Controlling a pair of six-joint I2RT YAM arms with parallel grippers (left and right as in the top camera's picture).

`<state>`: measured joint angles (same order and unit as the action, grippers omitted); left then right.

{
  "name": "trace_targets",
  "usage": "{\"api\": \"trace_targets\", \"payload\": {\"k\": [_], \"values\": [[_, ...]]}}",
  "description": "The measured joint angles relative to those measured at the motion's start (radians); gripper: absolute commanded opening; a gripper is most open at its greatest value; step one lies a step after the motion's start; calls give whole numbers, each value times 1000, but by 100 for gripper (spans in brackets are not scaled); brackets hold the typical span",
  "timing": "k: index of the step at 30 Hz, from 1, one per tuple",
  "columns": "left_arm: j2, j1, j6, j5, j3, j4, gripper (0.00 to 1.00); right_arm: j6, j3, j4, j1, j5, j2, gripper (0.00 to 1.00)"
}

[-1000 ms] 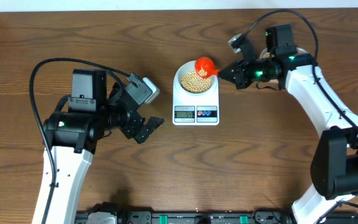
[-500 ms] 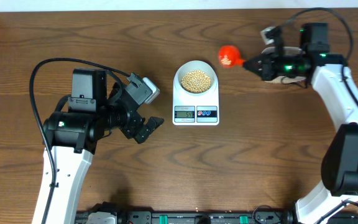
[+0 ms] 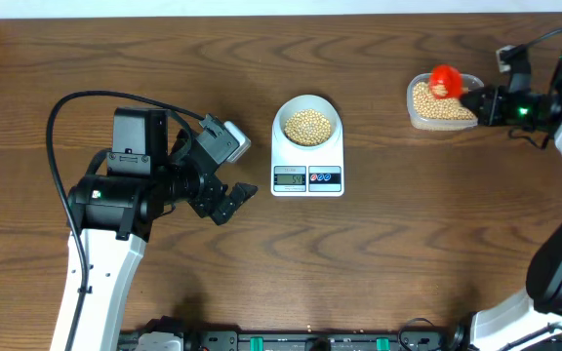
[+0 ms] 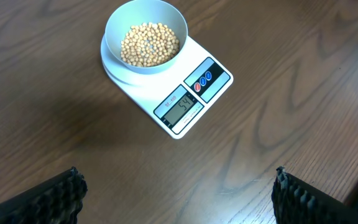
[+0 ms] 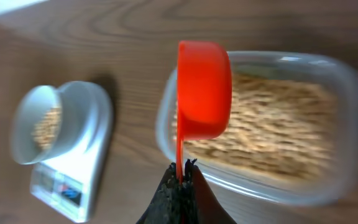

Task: Scoop item into bowl and weigh 50g on scale
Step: 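Move the red scoop with the right gripper back to the tub, then scoop soybeans from the tub and carry them over the bowl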

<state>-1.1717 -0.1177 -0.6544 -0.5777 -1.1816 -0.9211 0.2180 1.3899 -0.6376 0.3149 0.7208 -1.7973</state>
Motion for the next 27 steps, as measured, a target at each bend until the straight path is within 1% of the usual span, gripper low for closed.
{"api": "trace_targets", "payload": {"k": [4,8,20,24,27], "values": [[0,0,0,0,0,0,98,48,0,-2,-11,-142,63,1],[0,0,0,0,0,0,98,99,0,-18,-56,-301,113,1],[0,0,0,0,0,0,98,184,0,-36,-230,-756,119,1],[0,0,0,0,0,0,98,200,0,-20,-262,-847,119,1],[0,0,0,0,0,0,98,209,0,-6,-282,-852,119,1]]}}
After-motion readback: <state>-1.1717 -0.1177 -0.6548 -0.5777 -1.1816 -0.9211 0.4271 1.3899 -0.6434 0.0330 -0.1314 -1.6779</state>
